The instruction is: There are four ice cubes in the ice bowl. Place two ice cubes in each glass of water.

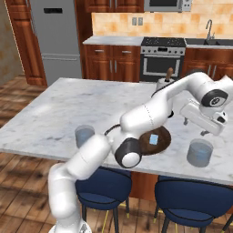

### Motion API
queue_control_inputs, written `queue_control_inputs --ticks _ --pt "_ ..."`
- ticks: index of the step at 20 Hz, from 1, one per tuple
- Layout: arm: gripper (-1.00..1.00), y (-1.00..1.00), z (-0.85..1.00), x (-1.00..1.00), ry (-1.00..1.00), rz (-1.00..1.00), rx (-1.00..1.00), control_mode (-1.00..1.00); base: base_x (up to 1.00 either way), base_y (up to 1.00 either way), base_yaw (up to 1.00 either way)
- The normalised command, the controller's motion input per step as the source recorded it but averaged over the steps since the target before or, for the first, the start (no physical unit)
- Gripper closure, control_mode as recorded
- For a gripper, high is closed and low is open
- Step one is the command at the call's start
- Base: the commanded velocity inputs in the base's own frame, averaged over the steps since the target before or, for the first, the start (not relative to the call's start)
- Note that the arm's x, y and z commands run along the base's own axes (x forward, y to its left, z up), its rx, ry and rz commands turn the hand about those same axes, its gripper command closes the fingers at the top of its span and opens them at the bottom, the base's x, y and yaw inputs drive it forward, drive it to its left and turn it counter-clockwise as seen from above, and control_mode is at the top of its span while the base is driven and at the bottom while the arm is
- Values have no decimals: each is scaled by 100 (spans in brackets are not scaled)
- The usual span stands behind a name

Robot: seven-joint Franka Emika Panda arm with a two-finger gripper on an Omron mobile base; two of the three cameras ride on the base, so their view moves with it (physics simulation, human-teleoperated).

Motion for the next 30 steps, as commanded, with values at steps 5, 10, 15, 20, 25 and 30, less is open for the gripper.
queue_control_inputs --ticks 5,10,15,20,25,30 --pt "-100 100 -53 -21 0 8 -10 -100 0 0 0" --pt "-100 100 -24 -11 -2 5 -21 -100 0 0 0" --pt "-100 100 -61 -42 -2 0 -27 -100 0 0 0" --pt "-100 100 -25 -11 -8 -4 -27 -100 0 0 0" --pt "-100 64 -40 29 7 0 -28 -100 0 0 0" --pt "-100 4 -40 52 4 0 -15 -100 0 0 0"
